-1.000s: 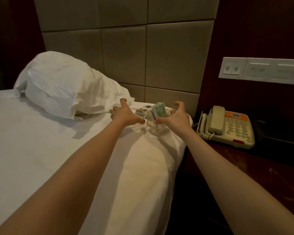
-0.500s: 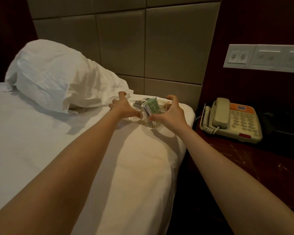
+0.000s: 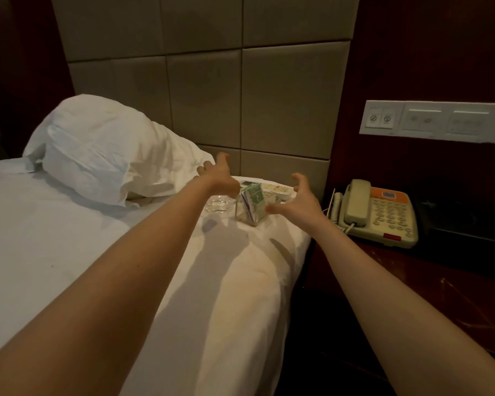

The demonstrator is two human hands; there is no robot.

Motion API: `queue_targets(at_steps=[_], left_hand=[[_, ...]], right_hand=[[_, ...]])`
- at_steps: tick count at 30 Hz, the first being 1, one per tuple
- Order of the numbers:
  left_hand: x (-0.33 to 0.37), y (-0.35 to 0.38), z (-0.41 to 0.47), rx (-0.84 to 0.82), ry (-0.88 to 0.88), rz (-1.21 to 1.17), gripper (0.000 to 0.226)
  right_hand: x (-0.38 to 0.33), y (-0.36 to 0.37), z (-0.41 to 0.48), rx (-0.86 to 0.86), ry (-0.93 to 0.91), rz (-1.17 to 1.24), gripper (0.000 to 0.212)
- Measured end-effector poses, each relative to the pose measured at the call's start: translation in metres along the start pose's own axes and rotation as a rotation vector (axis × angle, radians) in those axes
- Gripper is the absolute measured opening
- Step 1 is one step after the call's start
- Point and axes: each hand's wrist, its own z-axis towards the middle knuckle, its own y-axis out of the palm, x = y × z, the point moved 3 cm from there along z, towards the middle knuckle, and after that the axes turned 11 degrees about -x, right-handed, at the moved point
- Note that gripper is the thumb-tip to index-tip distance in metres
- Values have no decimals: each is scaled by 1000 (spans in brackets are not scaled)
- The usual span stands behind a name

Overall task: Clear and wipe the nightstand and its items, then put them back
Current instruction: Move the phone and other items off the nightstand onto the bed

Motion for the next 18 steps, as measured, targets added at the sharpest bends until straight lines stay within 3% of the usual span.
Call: queue_targets(at_steps=[7,18], left_hand=[[77,12,-29,68,187,-163,61],[207,94,-70,-169,449,-256,55]], right_hand=[[8,-59,-37,131,84,-43,77],[50,-178,-121,412,232,-59,66]])
